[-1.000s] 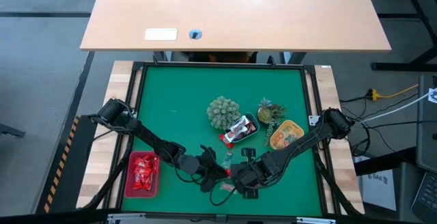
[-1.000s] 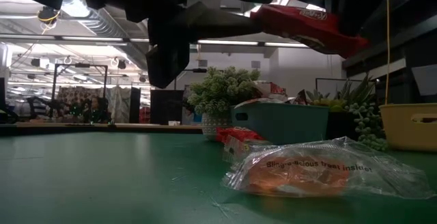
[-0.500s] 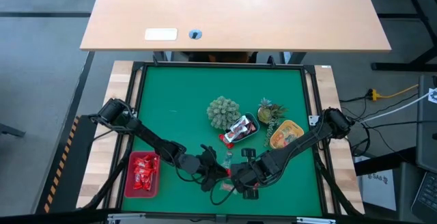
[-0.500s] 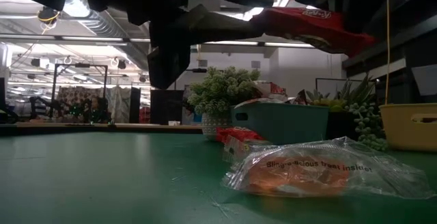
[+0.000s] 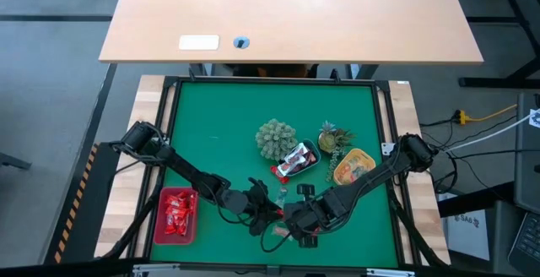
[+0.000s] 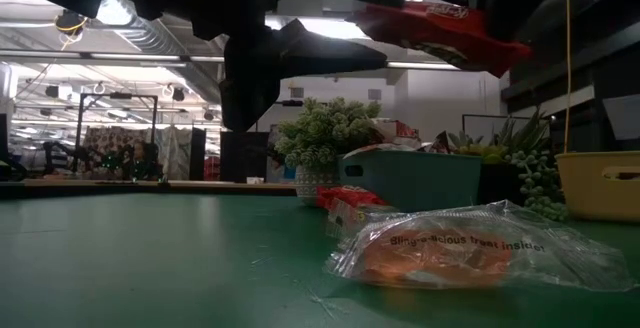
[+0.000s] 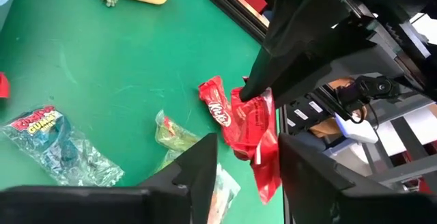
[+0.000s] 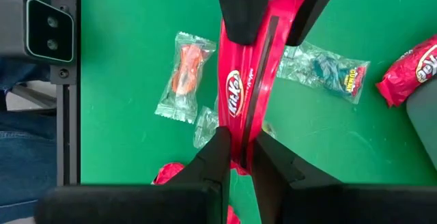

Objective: Organize candy in baskets
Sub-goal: Put the red chocolate into the red bin

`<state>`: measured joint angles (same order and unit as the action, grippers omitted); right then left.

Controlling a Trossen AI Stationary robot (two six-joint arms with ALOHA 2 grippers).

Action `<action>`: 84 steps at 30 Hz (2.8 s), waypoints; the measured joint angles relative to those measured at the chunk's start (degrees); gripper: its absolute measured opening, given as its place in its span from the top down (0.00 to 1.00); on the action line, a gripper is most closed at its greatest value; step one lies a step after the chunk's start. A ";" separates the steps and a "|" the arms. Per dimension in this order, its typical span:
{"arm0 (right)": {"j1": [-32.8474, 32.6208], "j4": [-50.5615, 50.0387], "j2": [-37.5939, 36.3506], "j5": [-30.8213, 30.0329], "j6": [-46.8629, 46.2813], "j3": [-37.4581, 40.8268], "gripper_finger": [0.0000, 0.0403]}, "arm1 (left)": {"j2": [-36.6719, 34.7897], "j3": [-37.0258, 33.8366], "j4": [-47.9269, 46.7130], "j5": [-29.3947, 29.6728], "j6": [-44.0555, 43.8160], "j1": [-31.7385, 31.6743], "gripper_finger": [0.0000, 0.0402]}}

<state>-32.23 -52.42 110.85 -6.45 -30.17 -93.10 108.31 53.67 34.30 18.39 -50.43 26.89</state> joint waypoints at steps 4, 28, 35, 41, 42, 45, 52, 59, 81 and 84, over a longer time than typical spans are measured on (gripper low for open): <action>0.00 -0.01 0.00 -0.05 0.00 0.00 0.89 | 0.00 0.00 0.00 -0.02 0.00 0.00 0.71; 0.00 -3.46 0.00 0.01 0.15 0.02 0.70 | 0.01 0.00 -0.22 -5.16 -0.11 -0.92 0.88; 0.00 -8.37 0.00 5.21 1.82 0.02 0.57 | -0.80 0.00 -0.82 -18.98 -0.17 -3.68 0.88; -0.14 -13.99 0.00 7.53 2.51 0.04 0.56 | -5.79 0.00 -10.32 -37.10 -2.87 -5.98 0.88; -0.29 -14.39 0.00 7.48 3.14 0.04 0.56 | -7.14 0.00 -13.48 -38.70 -3.66 -6.13 0.88; -0.42 -15.34 0.00 6.48 5.16 0.04 0.56 | -11.86 0.00 -23.78 -43.55 -6.27 -6.29 0.88; -0.44 -15.19 0.00 6.48 5.38 0.04 0.56 | -23.97 0.00 -47.07 -50.51 -12.84 -4.22 0.88; -0.44 -15.19 0.00 6.48 5.42 0.04 0.55 | -35.71 0.00 -71.41 -51.20 -23.96 1.67 0.88; -0.44 -15.10 0.00 6.48 5.48 0.04 0.55 | -41.62 0.00 -96.64 -36.55 -45.19 14.08 0.64; -1.47 -15.10 0.00 6.56 8.21 0.04 0.55 | -41.62 0.00 -95.87 -32.39 -45.20 14.08 0.59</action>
<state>-33.69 -67.53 110.85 0.11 -21.97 -93.06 66.70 53.67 -61.56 -14.00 -95.64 40.97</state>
